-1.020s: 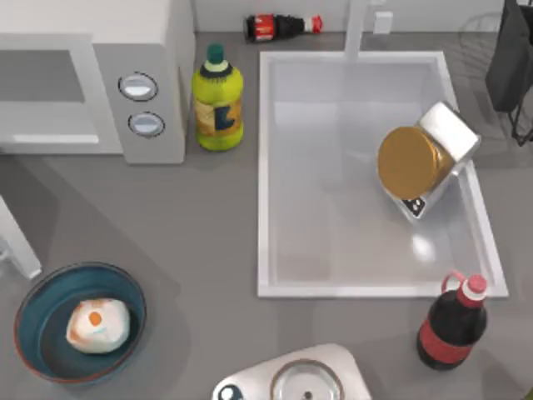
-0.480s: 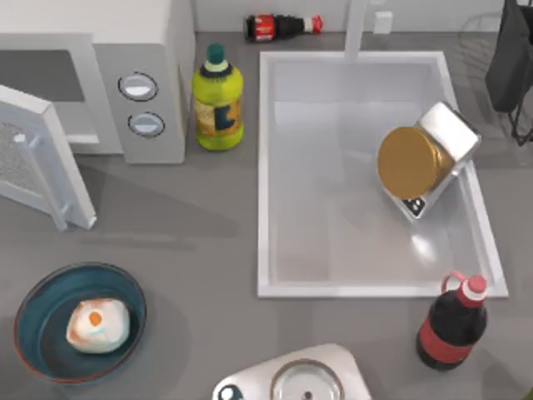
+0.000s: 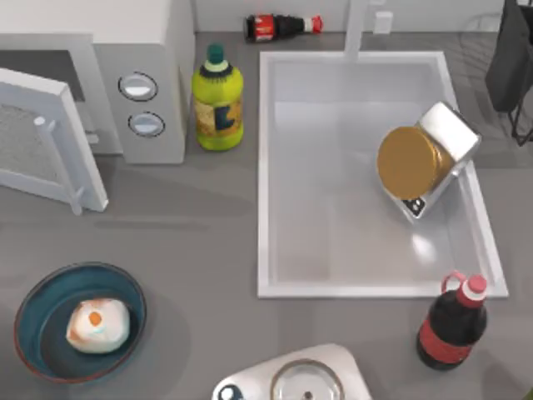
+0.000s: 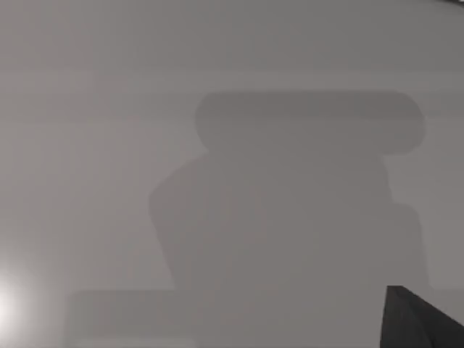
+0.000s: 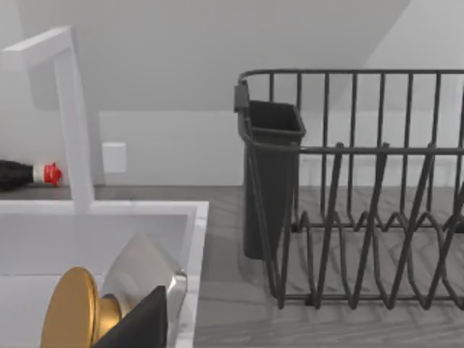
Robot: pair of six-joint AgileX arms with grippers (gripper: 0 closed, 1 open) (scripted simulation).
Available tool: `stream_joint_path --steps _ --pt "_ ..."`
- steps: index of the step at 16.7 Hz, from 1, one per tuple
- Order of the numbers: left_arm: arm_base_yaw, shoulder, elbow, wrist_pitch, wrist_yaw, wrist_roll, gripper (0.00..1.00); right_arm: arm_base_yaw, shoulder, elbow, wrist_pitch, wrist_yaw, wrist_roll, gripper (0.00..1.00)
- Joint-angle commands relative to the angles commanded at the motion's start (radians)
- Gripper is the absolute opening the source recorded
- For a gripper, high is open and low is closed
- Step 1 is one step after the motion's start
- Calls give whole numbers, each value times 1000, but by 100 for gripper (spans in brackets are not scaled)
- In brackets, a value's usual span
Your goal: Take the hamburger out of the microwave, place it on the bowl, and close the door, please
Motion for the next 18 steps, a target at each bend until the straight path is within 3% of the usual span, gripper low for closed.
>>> stream_joint_path --steps 8,10,18 --pt "-404 -156 -97 16 -259 -296 0 0 0 0 0 0 0 100" --pt "-439 -177 -109 19 -291 -330 0 0 0 0 0 0 0 100" --pt "-444 -99 -53 53 -292 -334 0 0 0 0 0 0 0 100"
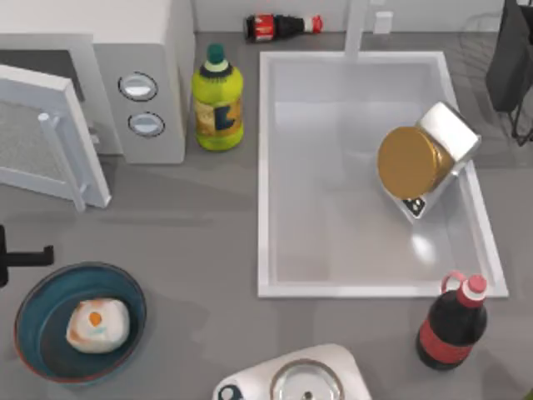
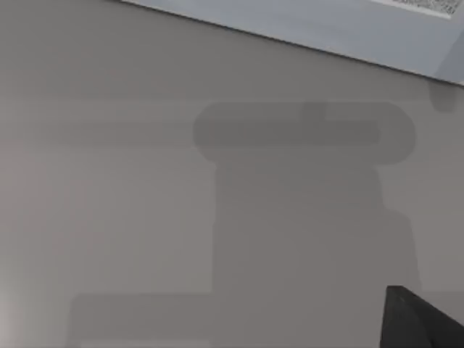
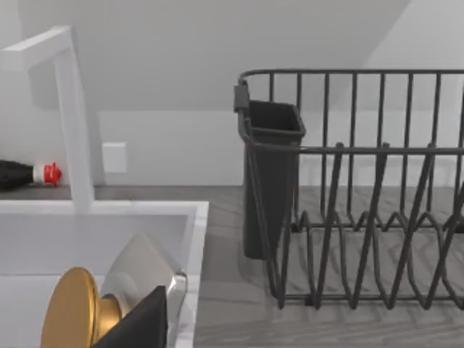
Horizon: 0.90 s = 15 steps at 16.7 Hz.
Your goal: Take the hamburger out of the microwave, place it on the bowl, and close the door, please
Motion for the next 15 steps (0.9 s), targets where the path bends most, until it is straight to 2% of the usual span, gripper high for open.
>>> stream_joint_path --steps 8,15 --pt "-31 405 227 158 -19 -17 0 0 0 0 0 0 0 100" --pt "-29 432 248 172 -20 -18 0 0 0 0 0 0 0 100"
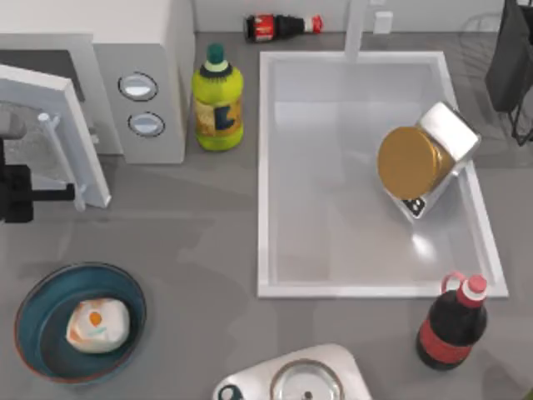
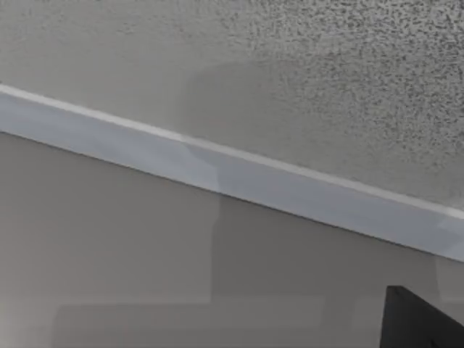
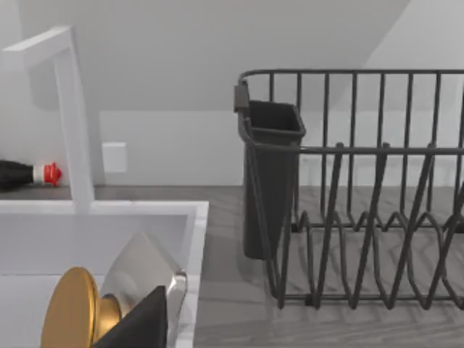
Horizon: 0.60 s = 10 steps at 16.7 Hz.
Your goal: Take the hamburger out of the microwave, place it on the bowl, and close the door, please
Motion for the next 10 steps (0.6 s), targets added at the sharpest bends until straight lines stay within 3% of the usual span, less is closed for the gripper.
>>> stream_joint_path --steps 10 --pt "-20 348 382 -31 -10 -11 0 0 0 0 0 0 0 100"
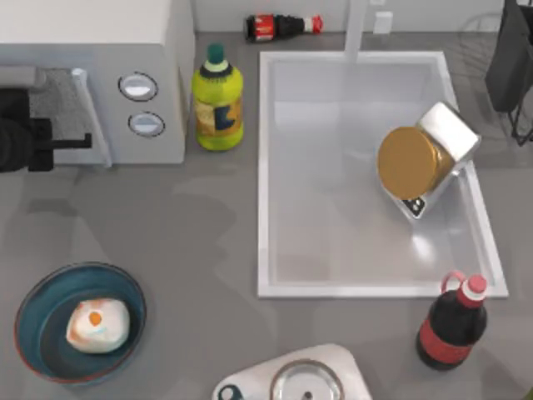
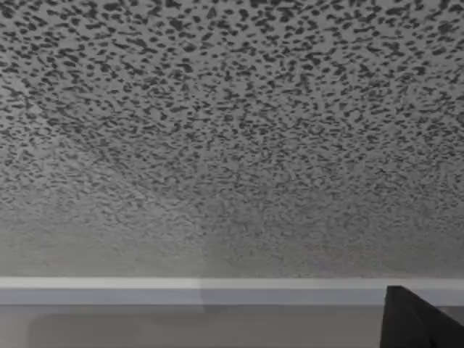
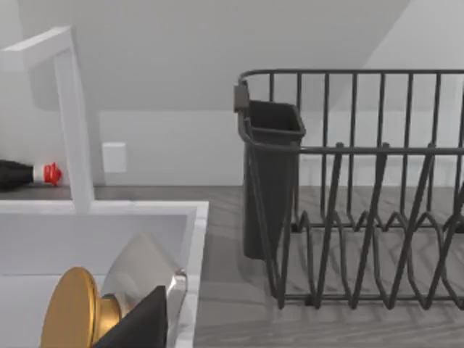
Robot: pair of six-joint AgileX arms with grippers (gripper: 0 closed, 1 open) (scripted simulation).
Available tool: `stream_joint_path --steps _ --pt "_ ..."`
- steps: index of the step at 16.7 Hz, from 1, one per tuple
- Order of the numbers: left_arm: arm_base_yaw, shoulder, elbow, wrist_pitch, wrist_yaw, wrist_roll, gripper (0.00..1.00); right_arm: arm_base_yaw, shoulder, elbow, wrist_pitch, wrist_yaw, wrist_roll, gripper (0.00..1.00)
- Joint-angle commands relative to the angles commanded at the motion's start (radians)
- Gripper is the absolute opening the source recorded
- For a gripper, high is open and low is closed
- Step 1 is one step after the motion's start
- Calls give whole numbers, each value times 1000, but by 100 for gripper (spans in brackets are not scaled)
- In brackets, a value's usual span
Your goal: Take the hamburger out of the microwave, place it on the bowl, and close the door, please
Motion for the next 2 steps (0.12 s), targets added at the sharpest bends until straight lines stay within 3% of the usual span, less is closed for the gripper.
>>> stream_joint_path --steps 2 --pt "-1 14 15 -2 -1 -1 0 0 0 0 0 0 0 100"
